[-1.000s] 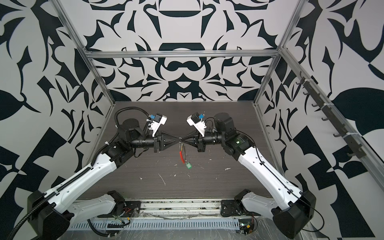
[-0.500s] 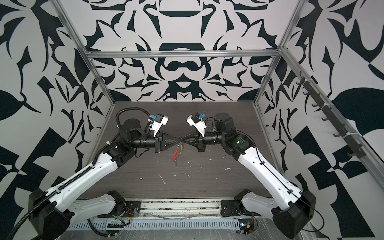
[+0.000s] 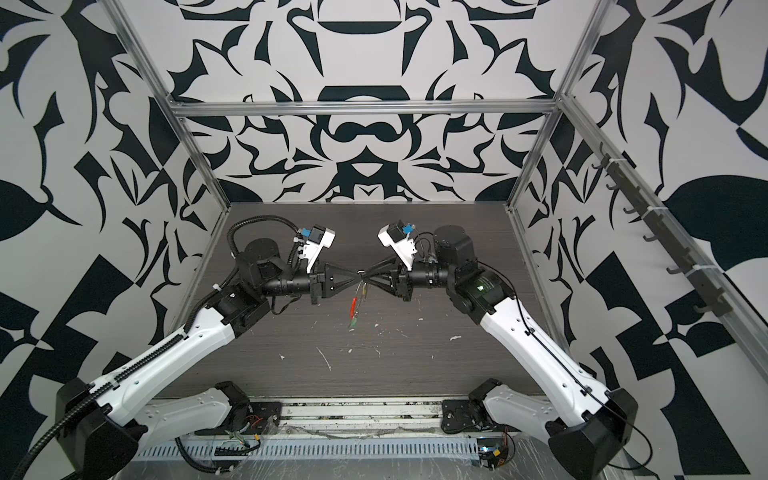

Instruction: Remove the keys from the keyring

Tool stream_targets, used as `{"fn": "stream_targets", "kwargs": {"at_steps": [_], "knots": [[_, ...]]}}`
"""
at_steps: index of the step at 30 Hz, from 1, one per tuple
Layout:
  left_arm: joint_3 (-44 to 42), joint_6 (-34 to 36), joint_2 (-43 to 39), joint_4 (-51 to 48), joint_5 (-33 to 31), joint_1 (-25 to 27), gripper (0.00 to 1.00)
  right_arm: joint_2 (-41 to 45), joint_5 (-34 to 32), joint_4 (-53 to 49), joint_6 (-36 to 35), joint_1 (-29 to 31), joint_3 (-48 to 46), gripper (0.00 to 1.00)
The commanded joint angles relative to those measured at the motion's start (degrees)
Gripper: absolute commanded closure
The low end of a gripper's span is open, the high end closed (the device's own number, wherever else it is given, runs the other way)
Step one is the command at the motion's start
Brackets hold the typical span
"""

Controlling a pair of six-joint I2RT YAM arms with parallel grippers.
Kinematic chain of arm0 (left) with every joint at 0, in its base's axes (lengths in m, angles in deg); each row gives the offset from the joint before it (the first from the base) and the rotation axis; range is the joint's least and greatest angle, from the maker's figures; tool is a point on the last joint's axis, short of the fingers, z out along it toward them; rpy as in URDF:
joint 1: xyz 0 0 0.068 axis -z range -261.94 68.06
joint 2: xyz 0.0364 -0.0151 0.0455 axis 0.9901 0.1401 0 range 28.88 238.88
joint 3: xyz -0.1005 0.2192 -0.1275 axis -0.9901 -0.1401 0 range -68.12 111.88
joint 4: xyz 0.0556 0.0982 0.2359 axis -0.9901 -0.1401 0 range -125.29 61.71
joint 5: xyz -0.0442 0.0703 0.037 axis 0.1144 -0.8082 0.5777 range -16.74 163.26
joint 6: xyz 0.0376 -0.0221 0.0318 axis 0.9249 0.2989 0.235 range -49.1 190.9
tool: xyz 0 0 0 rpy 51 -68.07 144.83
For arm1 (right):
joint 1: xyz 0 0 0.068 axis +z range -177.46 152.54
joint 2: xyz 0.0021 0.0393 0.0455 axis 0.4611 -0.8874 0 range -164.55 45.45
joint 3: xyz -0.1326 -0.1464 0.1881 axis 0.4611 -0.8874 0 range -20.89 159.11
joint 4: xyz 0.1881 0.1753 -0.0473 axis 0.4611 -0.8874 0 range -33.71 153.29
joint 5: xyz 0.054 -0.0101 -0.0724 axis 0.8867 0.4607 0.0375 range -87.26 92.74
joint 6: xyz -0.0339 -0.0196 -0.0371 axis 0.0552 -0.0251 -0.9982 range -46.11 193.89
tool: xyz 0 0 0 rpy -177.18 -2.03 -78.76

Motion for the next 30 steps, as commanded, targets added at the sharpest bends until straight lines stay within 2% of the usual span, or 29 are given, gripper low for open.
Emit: {"fn": "stream_targets", "kwargs": {"at_steps": [1,7,13,16,22,30], "knots": [[-1.7,-2.1,-1.9,6.6,-2.4,0.2,1.00,3.7,-4.0,7.1,3.0,0.2,-1.3,0.62],[-4.8,-5.8,-3.9,16.0,-5.6,0.2,1.00,6.7,-6.9,15.1,7.1,0.2,-6.3,0.60],[-5.3,-10.3,-3.7,23.1,-5.2,0.2,1.00,7.3,-9.1,18.6,8.5,0.6,-8.7,0.62],[-5.5,-10.8,-4.0,24.1,-5.7,0.2,1.00,7.6,-8.3,21.0,9.3,1.0,-9.5,0.62],[-5.3,-11.4,-3.8,25.0,-5.6,0.4,1.00,7.4,-8.8,22.0,8.5,3.1,-9.3,0.55],[-5.3,-11.8,-3.4,25.8,-5.6,0.7,1.00,7.0,-11.6,21.4,6.4,5.0,-8.0,0.55]]}}
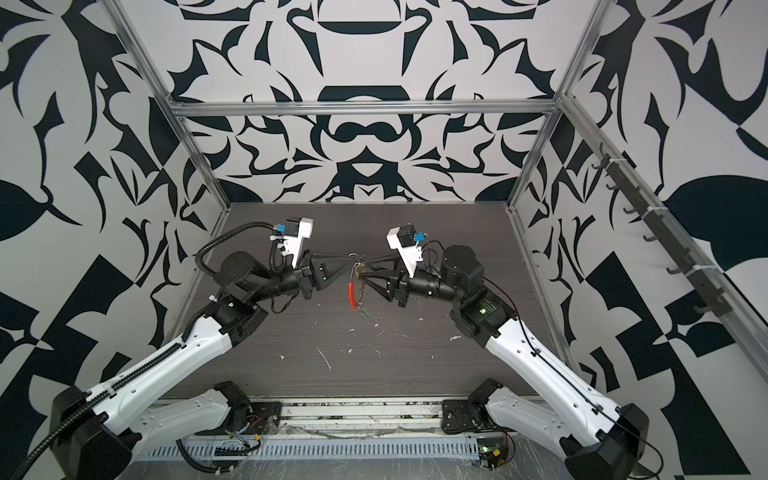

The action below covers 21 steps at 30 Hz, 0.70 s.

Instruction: Remove the keys from the keyring

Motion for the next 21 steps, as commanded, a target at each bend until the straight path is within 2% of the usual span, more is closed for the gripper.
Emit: {"fn": "stream_targets", "kwargs": {"at_steps": [1,10,21], "knots": [[-0.2,-0.7,-0.6,3.3,-0.1,0.3,1.00,0.7,-1.7,3.0,-1.7,0.7,1.9,0.54],[0.0,-0.8,-0.1,3.7,1.0,0.7,1.00,-0.9,-2.4,4.2,-2.1,1.9,2.5,0.54],[-0.2,-0.8,-0.3,3.7,0.4,0.8,1.00,-1.3,-2.2,3.9,-2.4,2.7,3.0,0.69]]}}
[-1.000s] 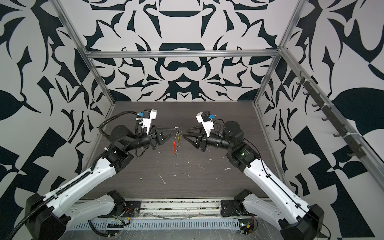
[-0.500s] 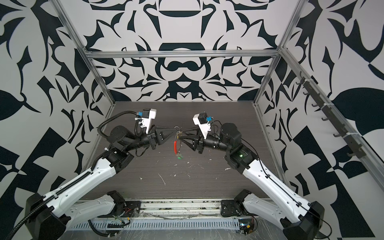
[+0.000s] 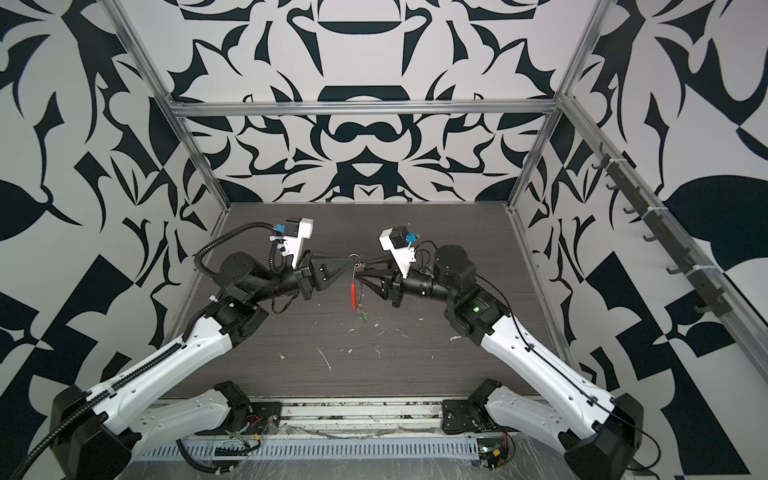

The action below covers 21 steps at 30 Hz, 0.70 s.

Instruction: Remove the keys from the keyring

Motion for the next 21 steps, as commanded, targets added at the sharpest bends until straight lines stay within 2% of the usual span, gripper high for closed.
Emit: {"fn": "stream_targets", "kwargs": {"at_steps": [1,7,12,21], "knots": [[-0.2,-0.4,-0.5,2.6,0.0,0.2,1.00,0.8,-0.3,2.8,-0.6,0.3,2.7,0.71],[-0.5,-0.1,-0.8,2.2,-0.8,0.2,1.00,1.6,-0.7,1.5,-1.1,0.4,2.6,0.84],[-0.4,-0.1,-1.0,2.4,-1.1,0.2,1.00,1.5,-0.3,0.6,-1.3,0.4,2.6,0.99],[-0.2,-0.6,-1.6,3.5,-1.4,0.2,1.00,0.9,1.3,-0.5,-1.3,0.7,2.4,1.00]]}}
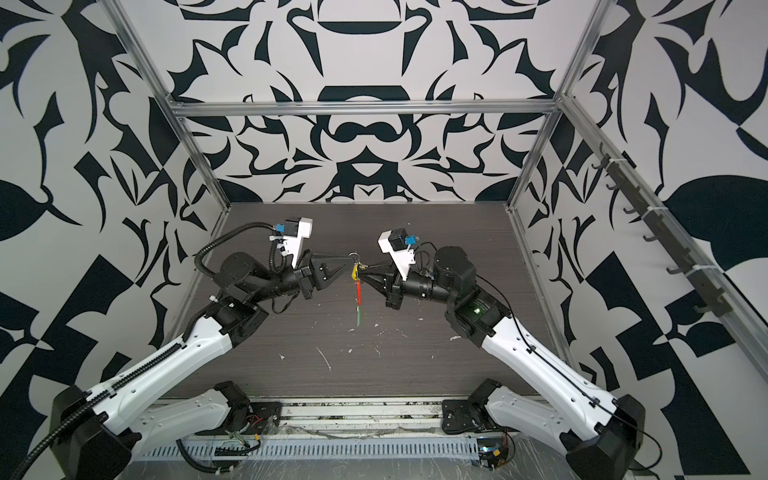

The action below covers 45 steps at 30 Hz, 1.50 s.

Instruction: Remove the keys from the keyring

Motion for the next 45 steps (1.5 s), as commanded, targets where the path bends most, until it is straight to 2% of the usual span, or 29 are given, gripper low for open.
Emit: {"fn": "stream_targets", "kwargs": {"at_steps": [1,6,13,22,32,45], "knots": [[-0.1,-0.8,-1.4,4.1,-0.6,0.2,1.00,0.1,1.4,0.6,-0.3,0.4,2.2,1.00],[-0.9,-2.2,-1.7,6.8,-2.0,0.2,1.00,-1.0,1.6,0.6,-0.6,1.9,1.5,1.00],[-1.1,-3.0,-1.7,9.4,-0.4,0.2,1.00,-1.2,2.5,0.0,-1.1,2.5,0.4,1.00],[0.6,-5.2,-1.1,10.7,8.0,0.2,1.00,1.2,1.3,-2.6,-3.6,2.1,0.2,1.00],[0.5,-5.3,-3.9,9.0,13.9,0.2,1.00,0.6,10.5,-2.6,-0.2,-2.1,2.5,1.00],[-1.1,-5.2,-5.5,12.2,14.0,0.2,1.00,-2.8,18.1,1.2,4.5,-4.0,3.2,1.00]]}}
